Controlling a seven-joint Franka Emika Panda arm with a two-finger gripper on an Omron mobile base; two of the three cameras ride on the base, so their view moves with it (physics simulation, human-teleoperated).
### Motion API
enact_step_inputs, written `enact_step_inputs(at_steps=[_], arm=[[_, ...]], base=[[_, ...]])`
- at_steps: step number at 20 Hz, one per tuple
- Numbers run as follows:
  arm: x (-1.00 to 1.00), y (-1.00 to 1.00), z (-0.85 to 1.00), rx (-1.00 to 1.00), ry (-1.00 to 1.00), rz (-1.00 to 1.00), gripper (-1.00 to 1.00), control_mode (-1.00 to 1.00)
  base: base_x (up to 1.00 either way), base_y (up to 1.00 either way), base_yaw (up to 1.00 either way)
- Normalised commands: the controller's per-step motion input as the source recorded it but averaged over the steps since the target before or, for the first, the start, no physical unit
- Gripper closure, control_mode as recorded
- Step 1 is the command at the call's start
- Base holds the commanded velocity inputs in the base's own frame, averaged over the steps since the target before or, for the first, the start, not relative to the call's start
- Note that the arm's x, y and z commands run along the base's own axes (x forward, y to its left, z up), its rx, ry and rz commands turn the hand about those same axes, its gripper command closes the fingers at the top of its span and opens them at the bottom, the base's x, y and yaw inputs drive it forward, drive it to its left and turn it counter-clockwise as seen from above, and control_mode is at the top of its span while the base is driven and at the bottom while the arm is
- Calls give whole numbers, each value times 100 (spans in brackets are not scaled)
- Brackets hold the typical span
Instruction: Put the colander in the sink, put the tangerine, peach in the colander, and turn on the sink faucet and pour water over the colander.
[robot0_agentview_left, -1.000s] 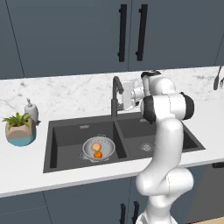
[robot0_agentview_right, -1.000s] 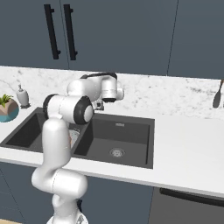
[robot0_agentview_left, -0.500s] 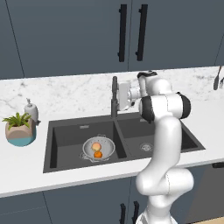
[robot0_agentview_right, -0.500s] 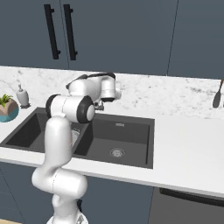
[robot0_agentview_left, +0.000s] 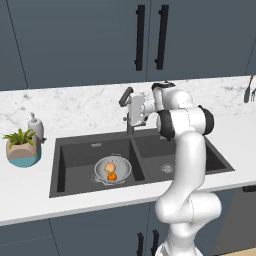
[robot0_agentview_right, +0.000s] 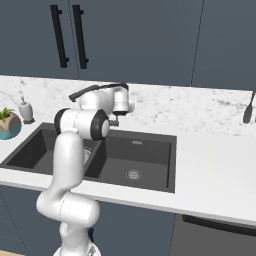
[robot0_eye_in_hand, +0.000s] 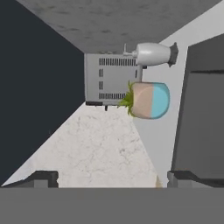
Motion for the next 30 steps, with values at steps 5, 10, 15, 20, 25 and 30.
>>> enact_step_inputs(at_steps=[5,10,15,20,25,30], arm=[[0,59,14,1,-9,5,-100,-100],[0,52,36,1,-14,3,-100,-100],[0,47,44,0,-13,0,-100,-100],[-1,35,37,0,-6,0,-100,-100],[-8,18,26,2,0,-4,-100,-100],[-31,-5,7,4,0,-18,-100,-100]], base=[[0,0,0],[0,0,0],[0,0,0],[0,0,0],[0,0,0],[0,0,0]])
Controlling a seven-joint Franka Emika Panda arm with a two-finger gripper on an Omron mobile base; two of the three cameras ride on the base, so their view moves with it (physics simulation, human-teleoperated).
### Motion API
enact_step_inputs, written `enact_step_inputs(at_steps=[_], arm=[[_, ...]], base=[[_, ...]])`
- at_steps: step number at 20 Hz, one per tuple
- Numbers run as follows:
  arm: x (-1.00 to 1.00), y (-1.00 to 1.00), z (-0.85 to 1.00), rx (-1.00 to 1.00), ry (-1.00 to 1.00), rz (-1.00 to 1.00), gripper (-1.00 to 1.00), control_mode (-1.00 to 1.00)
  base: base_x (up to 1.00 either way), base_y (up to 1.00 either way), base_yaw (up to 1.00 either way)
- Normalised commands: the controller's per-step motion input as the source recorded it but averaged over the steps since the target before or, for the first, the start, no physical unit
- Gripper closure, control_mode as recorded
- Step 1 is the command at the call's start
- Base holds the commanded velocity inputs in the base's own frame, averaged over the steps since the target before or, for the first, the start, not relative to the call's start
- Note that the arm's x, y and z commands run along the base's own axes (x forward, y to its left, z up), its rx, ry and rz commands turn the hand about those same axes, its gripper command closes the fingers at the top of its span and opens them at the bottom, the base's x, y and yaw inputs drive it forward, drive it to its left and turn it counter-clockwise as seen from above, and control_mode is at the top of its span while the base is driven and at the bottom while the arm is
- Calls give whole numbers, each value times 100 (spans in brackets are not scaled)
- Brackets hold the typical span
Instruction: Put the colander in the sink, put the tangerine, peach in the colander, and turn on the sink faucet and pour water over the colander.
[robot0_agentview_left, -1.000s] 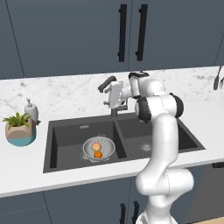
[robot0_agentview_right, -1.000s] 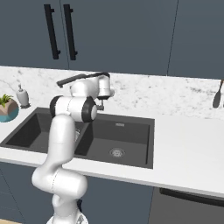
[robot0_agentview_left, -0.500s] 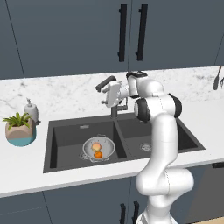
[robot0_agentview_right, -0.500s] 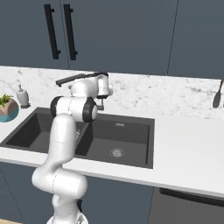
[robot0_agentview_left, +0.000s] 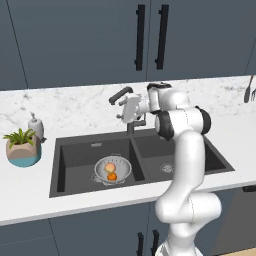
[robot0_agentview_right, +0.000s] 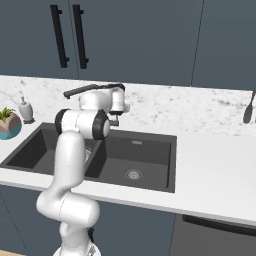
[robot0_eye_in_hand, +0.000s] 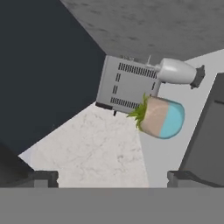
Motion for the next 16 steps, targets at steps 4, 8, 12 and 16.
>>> enact_step_inputs(at_steps=[4,8,12,16], arm=[[-53,-36,0,3,0,-29,-100,-100],[-59,-48,0,0,0,-32,-100,-100],[-58,-54,0,0,0,-32,-100,-100],[-12,-60,0,0,-1,-30,-100,-100]], base=[[0,0,0],[0,0,0],[0,0,0],[0,0,0]])
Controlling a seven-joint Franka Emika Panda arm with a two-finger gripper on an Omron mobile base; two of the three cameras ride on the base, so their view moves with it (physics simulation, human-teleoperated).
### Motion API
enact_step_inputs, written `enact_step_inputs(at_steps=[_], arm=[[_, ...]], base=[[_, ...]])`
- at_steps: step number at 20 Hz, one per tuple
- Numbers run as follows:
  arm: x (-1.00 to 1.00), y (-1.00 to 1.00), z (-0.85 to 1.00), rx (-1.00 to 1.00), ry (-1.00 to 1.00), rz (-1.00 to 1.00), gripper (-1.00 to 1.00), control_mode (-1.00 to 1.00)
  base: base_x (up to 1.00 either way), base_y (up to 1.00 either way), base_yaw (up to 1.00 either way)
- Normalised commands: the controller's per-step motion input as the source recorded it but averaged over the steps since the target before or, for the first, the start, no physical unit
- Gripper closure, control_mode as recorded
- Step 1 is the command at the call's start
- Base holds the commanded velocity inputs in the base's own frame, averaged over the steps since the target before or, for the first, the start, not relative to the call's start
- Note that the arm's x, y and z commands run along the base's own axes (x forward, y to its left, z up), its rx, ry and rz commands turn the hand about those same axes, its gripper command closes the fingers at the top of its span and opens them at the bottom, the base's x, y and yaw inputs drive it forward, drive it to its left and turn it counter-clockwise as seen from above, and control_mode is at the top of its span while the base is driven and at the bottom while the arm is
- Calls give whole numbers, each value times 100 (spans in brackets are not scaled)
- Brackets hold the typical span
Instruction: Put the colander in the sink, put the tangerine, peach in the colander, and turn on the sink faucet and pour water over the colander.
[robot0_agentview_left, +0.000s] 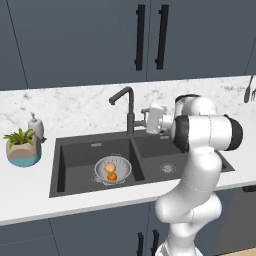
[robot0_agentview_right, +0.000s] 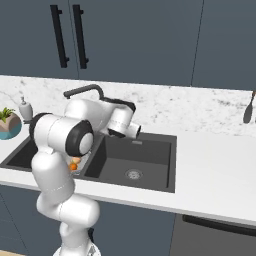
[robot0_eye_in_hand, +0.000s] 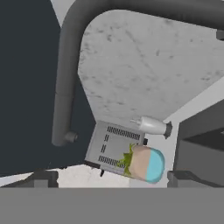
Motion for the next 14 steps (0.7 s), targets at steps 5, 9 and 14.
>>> enact_step_inputs(at_steps=[5,9,14], arm=[[15,-66,-5,-3,-5,-25,-100,-100],[40,-60,-5,-11,-8,-19,-100,-100],[46,-51,-21,-15,-2,-11,-100,-100]], base=[[0,0,0],[0,0,0],[0,0,0]])
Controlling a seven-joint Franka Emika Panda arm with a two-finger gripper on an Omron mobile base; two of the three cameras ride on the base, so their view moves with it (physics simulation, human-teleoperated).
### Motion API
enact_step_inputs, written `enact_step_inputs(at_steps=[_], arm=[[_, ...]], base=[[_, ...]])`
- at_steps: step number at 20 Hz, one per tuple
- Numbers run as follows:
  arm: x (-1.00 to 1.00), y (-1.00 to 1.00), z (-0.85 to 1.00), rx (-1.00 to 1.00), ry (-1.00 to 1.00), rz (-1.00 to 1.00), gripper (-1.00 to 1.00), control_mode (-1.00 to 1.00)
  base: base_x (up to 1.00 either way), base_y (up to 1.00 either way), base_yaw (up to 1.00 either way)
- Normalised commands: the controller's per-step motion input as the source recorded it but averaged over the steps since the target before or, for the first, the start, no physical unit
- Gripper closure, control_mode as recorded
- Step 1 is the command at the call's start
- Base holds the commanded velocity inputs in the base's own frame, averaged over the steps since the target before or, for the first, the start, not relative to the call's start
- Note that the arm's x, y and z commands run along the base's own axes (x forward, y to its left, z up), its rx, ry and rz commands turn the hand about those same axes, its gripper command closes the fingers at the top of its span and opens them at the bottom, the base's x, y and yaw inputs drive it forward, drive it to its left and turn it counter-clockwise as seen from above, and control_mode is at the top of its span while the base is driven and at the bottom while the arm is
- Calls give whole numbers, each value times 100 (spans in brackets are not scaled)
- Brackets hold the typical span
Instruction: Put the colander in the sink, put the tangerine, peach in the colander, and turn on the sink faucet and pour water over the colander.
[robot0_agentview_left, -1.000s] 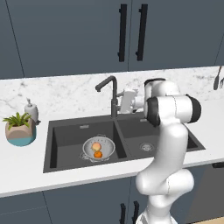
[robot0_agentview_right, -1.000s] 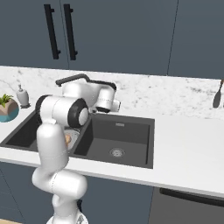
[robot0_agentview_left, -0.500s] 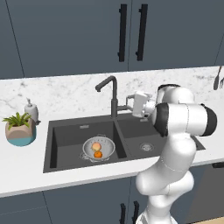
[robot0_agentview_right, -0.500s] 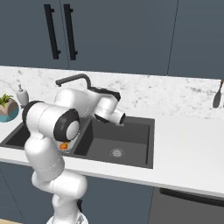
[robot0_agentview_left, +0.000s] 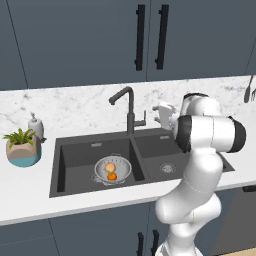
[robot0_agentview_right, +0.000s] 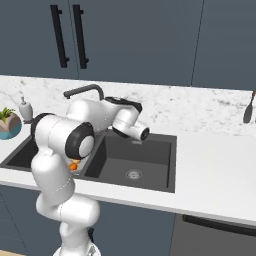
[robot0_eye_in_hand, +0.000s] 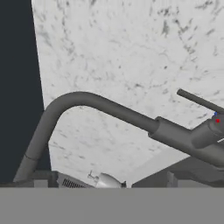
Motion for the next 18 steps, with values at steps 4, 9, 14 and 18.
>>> enact_step_inputs(at_steps=[4,9,14,18], arm=[[41,-21,-49,-19,0,-1,-100,-100],[42,0,-52,-12,0,0,-100,-100],[59,0,-44,-1,0,0,-100,-100],[62,0,-32,0,0,0,-100,-100]], base=[[0,0,0],[0,0,0],[0,0,0],[0,0,0]])
